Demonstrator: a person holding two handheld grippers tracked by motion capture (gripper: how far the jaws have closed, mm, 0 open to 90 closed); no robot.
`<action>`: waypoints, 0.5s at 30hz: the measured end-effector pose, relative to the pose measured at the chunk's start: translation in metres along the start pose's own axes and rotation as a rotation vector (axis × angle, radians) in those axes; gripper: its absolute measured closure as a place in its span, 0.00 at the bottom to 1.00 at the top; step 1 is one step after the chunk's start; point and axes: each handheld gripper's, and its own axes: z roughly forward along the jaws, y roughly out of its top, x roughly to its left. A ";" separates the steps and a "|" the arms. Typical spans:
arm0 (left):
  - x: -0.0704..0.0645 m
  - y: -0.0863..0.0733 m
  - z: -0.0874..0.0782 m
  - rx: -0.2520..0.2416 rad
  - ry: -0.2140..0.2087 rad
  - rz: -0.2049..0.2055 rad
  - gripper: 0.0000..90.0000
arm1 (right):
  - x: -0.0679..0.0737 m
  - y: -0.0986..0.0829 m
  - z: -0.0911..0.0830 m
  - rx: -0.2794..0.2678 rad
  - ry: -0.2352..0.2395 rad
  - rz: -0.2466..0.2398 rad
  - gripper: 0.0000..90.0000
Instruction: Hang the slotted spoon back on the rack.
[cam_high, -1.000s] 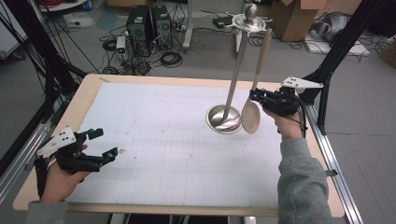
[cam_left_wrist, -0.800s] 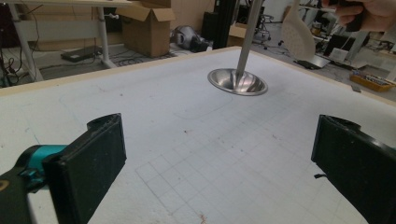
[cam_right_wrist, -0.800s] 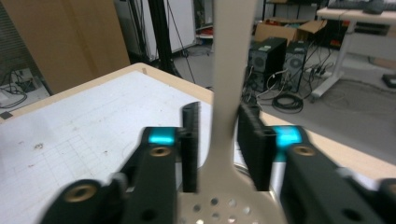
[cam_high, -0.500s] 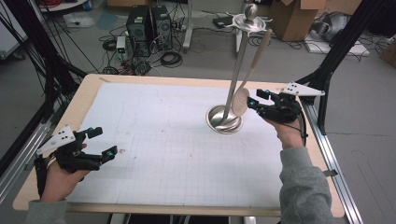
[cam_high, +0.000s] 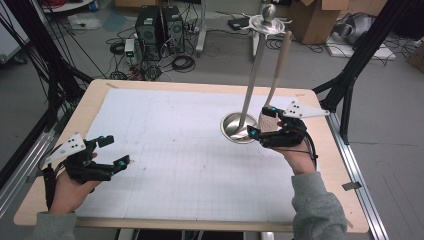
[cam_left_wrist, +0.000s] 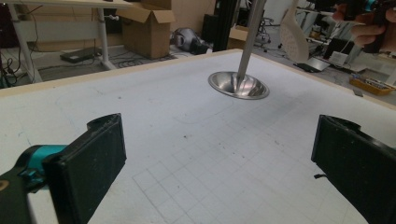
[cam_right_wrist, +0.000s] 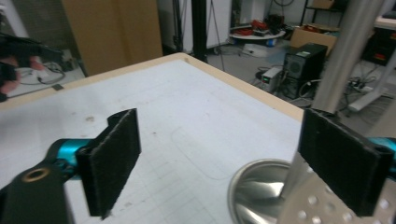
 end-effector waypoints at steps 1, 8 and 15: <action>-0.001 0.000 0.002 0.003 0.009 0.012 0.04 | 0.002 -0.003 -0.001 -0.010 0.010 0.010 0.12; -0.002 -0.003 0.006 0.017 0.007 0.013 0.04 | 0.004 -0.020 -0.005 -0.038 0.022 0.058 0.12; 0.001 -0.007 0.010 0.028 0.019 0.012 0.04 | 0.008 -0.042 -0.007 -0.006 0.044 0.089 0.12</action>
